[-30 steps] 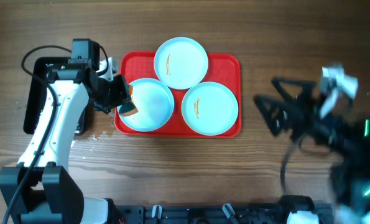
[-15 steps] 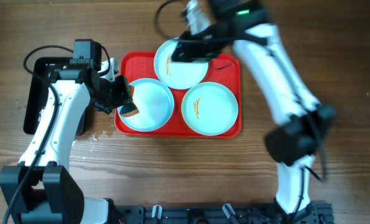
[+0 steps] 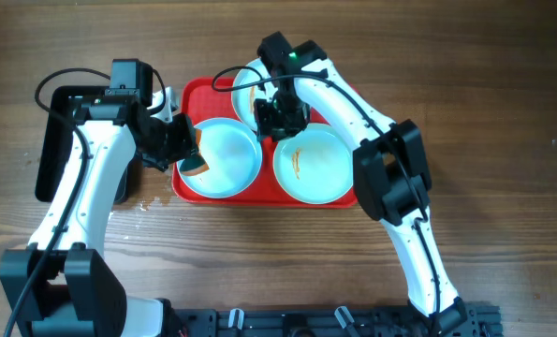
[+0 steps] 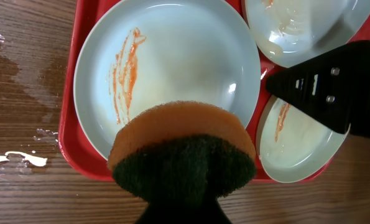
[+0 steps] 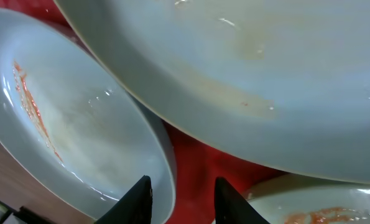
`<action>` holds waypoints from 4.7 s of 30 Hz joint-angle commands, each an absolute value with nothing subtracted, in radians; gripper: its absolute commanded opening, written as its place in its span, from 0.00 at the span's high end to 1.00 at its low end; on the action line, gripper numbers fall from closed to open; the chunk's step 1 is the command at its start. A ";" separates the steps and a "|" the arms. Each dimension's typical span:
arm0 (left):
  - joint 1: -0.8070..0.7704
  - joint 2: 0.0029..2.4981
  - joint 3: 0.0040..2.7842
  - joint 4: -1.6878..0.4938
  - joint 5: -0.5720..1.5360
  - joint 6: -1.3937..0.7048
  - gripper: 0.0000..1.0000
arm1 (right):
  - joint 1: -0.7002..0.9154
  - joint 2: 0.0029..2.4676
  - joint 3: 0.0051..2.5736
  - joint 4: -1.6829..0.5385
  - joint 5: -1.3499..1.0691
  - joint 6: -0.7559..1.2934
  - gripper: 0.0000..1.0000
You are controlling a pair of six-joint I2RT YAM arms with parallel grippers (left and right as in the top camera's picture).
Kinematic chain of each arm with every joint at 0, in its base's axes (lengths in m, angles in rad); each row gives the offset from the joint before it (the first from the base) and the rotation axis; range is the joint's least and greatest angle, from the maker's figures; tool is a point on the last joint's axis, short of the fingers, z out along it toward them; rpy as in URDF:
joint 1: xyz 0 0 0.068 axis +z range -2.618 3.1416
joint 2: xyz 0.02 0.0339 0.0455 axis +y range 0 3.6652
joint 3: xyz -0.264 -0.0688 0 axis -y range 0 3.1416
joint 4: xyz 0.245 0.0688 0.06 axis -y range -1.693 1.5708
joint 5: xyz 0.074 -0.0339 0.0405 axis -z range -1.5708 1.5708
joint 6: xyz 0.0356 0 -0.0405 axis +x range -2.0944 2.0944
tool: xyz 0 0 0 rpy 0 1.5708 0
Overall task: Clean dirty plates on tray and stack at the side
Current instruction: 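Grip the rim of the right plate with the right gripper, then scrub the left plate with the sponge in the left gripper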
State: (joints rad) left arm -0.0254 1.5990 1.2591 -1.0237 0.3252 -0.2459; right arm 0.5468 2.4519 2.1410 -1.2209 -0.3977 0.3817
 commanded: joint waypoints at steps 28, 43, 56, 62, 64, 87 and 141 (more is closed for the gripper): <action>-0.116 1.737 1.098 -0.725 0.302 -0.324 0.96 | 0.586 2.465 2.006 -1.091 -0.359 0.532 0.96; -0.113 1.891 1.113 -0.653 0.046 -0.345 0.96 | 0.586 2.465 2.006 -1.094 -0.358 0.495 0.96; -0.202 1.823 1.244 -0.604 0.295 -0.402 0.96 | 0.586 2.465 2.006 -1.104 -0.358 0.474 0.96; -0.211 1.941 1.244 -0.564 0.202 -0.413 0.96 | 0.586 2.465 2.006 -1.103 -0.358 0.474 0.96; -0.211 1.963 1.244 -0.548 0.170 -0.413 0.96 | 0.586 2.465 2.006 -1.100 -0.359 0.475 0.96; -0.181 1.894 1.244 -0.889 0.216 -0.423 0.96 | 0.586 2.465 2.006 -1.096 -0.358 0.476 0.96; -0.202 1.833 1.196 -0.751 0.239 -0.295 0.62 | 0.585 2.465 2.006 -1.100 -0.336 0.474 0.96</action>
State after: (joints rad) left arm -0.1791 1.8545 1.1976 -0.7582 0.2272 -0.3031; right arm 0.5819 2.4516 2.0235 -1.0988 -0.3988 0.4744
